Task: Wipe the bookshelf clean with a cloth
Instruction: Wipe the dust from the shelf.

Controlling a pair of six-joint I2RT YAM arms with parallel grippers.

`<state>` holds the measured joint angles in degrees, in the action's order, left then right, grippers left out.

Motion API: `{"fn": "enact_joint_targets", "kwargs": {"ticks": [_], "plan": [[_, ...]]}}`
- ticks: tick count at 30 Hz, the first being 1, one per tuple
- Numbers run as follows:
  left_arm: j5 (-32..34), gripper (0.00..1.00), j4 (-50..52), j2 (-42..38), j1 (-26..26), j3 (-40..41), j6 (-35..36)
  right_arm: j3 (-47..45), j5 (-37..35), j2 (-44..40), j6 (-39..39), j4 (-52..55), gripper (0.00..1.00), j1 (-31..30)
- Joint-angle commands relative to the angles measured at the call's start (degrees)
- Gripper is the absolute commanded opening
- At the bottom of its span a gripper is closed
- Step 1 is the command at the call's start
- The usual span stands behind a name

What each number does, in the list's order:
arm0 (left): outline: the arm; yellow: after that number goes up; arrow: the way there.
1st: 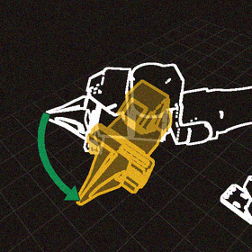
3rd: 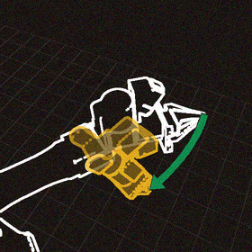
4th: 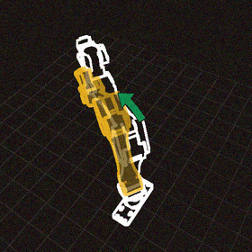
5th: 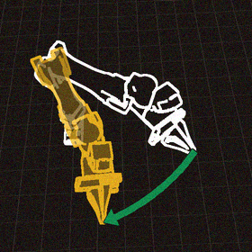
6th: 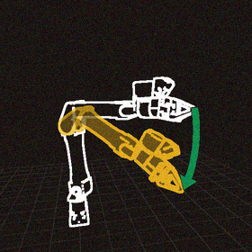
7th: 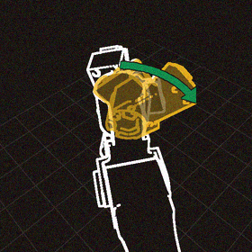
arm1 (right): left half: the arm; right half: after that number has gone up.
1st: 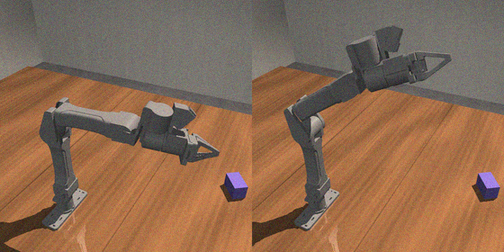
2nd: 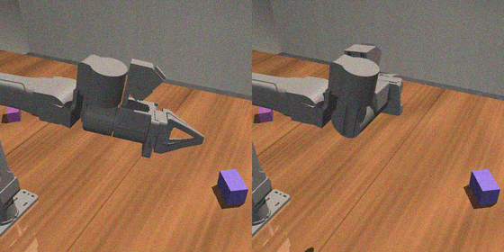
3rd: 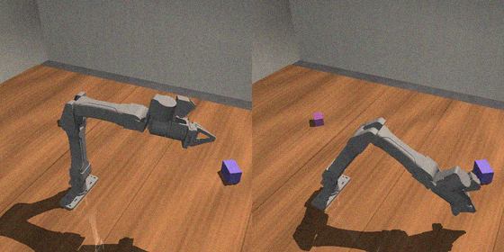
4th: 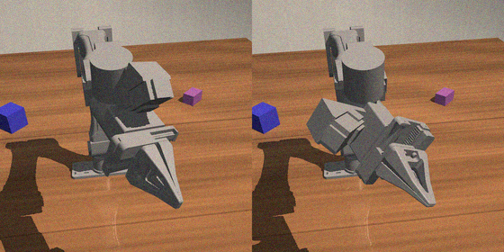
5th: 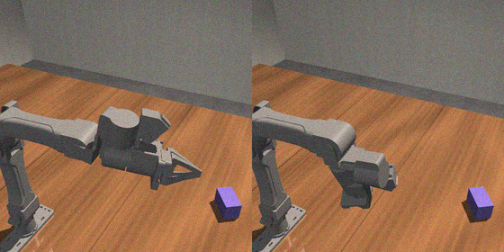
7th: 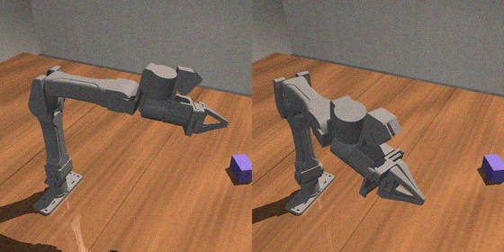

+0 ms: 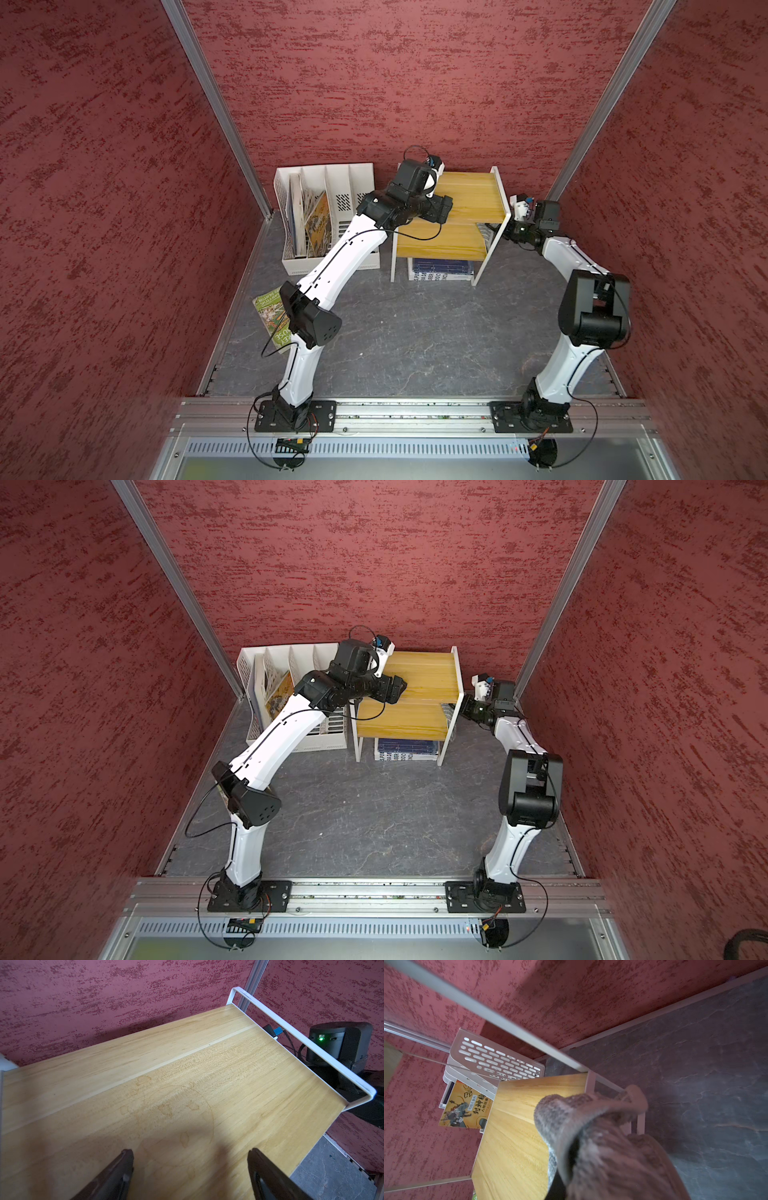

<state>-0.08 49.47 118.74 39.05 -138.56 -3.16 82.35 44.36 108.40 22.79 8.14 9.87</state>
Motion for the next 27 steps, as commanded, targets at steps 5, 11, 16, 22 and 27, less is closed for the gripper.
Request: {"fn": "enact_joint_targets", "kwargs": {"ticks": [5, 11, 16, 22, 27], "plan": [[-0.3, 0.89, 5.9, 2.6, 0.3, 1.5, -1.1, 10.2, 2.1, 3.9, 6.3, -3.5, 0.0, 2.6], [-0.4, 0.89, 5.7, 2.6, 0.3, 1.5, -1.2, 17.3, 2.2, 7.8, 7.7, -1.1, 0.0, 2.5], [-0.5, 0.89, 5.8, 2.7, 0.4, 1.5, -1.3, 19.5, 1.7, 9.9, 9.4, -2.5, 0.0, 1.9], [-0.5, 0.89, 6.0, 2.7, 0.5, 1.5, -1.3, 19.9, 1.7, 12.2, 9.7, -4.5, 0.0, -0.1], [-0.2, 0.89, 6.6, 2.7, 0.5, 1.5, -1.4, 19.8, 1.2, 14.7, 8.5, -4.5, 0.0, -1.2]]}}
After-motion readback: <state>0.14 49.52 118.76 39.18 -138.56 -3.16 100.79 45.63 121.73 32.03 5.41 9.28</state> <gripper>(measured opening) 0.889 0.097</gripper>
